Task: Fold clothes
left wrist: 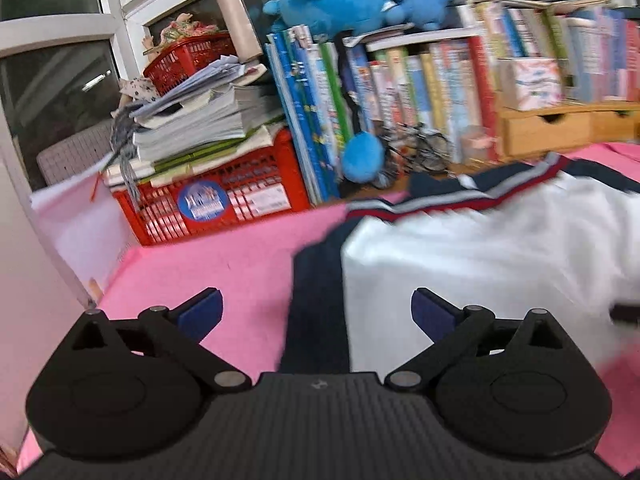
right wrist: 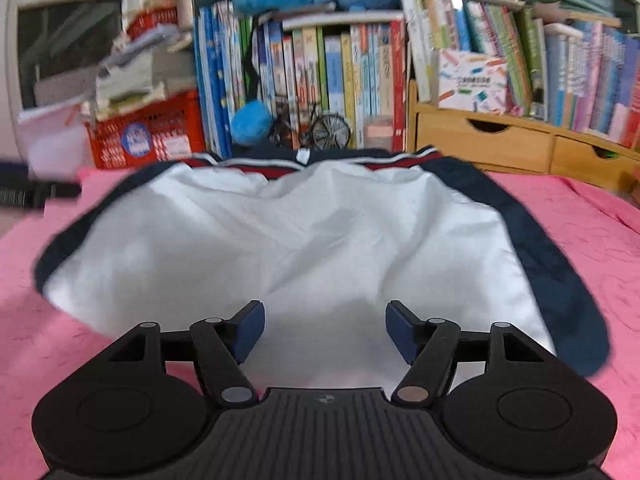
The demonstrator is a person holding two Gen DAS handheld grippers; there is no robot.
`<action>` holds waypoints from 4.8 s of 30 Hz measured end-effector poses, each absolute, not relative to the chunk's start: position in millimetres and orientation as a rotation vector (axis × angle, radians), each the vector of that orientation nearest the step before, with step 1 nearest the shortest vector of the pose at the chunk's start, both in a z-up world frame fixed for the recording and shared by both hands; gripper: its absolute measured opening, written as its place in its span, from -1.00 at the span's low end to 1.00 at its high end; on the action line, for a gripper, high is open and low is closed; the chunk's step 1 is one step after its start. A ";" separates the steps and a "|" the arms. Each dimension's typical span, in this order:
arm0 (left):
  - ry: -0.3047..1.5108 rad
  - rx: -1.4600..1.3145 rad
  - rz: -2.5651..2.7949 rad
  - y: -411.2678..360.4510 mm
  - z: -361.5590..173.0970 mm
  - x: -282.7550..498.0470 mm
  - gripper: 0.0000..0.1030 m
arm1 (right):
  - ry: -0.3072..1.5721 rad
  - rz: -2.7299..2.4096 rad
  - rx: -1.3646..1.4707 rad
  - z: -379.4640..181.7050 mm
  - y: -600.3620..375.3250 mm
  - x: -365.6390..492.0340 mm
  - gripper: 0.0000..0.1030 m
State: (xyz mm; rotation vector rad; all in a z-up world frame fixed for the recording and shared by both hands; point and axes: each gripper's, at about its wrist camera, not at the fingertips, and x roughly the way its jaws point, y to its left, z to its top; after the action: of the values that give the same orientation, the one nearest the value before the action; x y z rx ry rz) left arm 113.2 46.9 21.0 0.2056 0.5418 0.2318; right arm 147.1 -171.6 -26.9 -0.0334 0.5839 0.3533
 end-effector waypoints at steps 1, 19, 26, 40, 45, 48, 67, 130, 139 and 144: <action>0.547 0.195 0.219 43.9 19.1 101.5 0.98 | 0.569 0.355 -0.026 -21.9 -177.5 136.4 0.40; 0.622 -0.007 0.130 26.6 4.0 -13.8 1.00 | 0.454 0.242 0.068 -2.2 -215.6 -22.5 0.85; 0.611 -0.007 0.130 23.9 5.4 -16.7 1.00 | 0.456 0.244 0.087 -0.5 -215.3 -24.8 0.86; 0.606 0.040 0.150 11.5 -0.2 23.8 1.00 | 0.503 0.195 0.180 -16.4 -235.6 9.4 0.87; 0.568 0.074 0.148 -11.8 -1.9 69.5 1.00 | 0.515 0.130 0.424 -24.6 -284.7 54.9 0.87; 0.546 0.096 0.154 -26.7 -7.8 99.8 1.00 | 0.521 0.092 0.547 -33.3 -311.2 83.1 0.86; 0.627 0.136 0.161 -40.4 -57.8 152.7 1.00 | 0.545 0.091 0.749 -61.7 -304.5 179.6 0.54; 0.578 0.029 0.283 117.8 -44.3 102.4 1.00 | 0.302 0.172 -0.692 -51.6 -65.4 104.5 0.89; 0.622 -0.091 0.203 142.0 -45.8 92.8 1.00 | 0.446 0.258 -0.529 -45.9 -99.0 131.7 0.96; 0.631 -0.188 0.168 163.4 -42.3 74.3 1.00 | 0.500 0.545 -0.351 -15.3 -143.2 114.3 0.89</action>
State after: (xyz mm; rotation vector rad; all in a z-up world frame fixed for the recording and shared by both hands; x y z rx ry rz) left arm 74.3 163.4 -42.3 -0.1880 0.6309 0.1676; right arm 114.3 -143.2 -15.3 -0.3506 0.4995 0.5445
